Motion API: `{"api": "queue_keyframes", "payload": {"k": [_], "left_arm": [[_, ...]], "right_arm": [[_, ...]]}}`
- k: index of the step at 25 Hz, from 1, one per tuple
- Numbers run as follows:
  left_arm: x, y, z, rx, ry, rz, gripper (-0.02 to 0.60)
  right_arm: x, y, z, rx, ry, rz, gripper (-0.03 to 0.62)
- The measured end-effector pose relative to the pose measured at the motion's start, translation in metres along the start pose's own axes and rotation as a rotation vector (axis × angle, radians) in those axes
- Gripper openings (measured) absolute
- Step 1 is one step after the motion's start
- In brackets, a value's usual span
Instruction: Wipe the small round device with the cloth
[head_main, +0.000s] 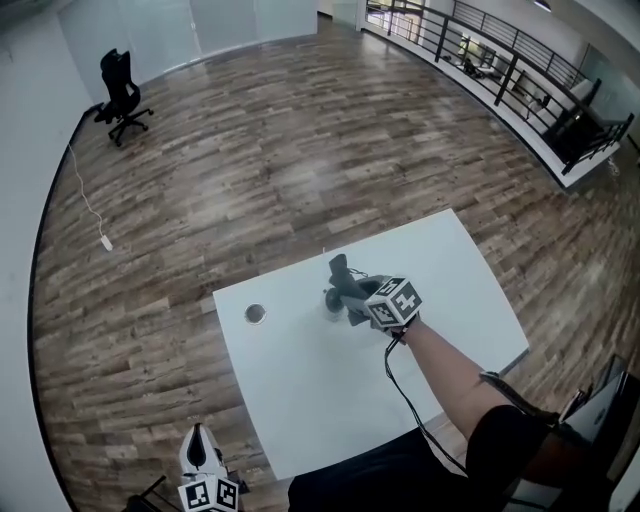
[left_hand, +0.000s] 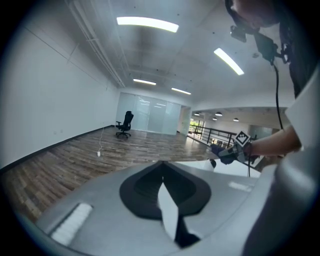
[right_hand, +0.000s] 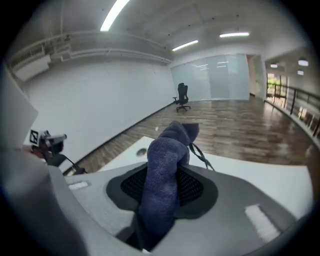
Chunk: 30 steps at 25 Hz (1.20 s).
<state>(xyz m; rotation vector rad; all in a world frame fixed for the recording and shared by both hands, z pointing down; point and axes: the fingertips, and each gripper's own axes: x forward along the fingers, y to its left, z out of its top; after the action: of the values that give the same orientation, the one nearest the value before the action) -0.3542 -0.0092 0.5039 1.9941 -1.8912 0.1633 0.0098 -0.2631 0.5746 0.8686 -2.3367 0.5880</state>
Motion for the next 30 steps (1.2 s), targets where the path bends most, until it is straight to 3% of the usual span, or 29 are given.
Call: {"api": "queue_keyframes", "payload": {"k": [2,6,22,30], "left_arm": [[-0.005,0.004,-0.003,-0.001,0.009,0.011,0.006],[-0.007,0.008,-0.002,0.027,0.023,0.015,0.006],[-0.027,-0.017,-0.004,0.054,0.025,0.039,0.006],[-0.040,-0.016,0.006,0.087,0.018,0.078,0.006]], "right_arm": [[0.008,-0.010,-0.009,-0.100,0.095,-0.076,0.133],[0.016,-0.005,-0.036,-0.220,0.237,-0.096,0.133],[0.040,0.033,-0.076,-0.214,0.342,0.064,0.133],[0.069,0.038,-0.125,-0.094,0.402,0.090,0.133]]}}
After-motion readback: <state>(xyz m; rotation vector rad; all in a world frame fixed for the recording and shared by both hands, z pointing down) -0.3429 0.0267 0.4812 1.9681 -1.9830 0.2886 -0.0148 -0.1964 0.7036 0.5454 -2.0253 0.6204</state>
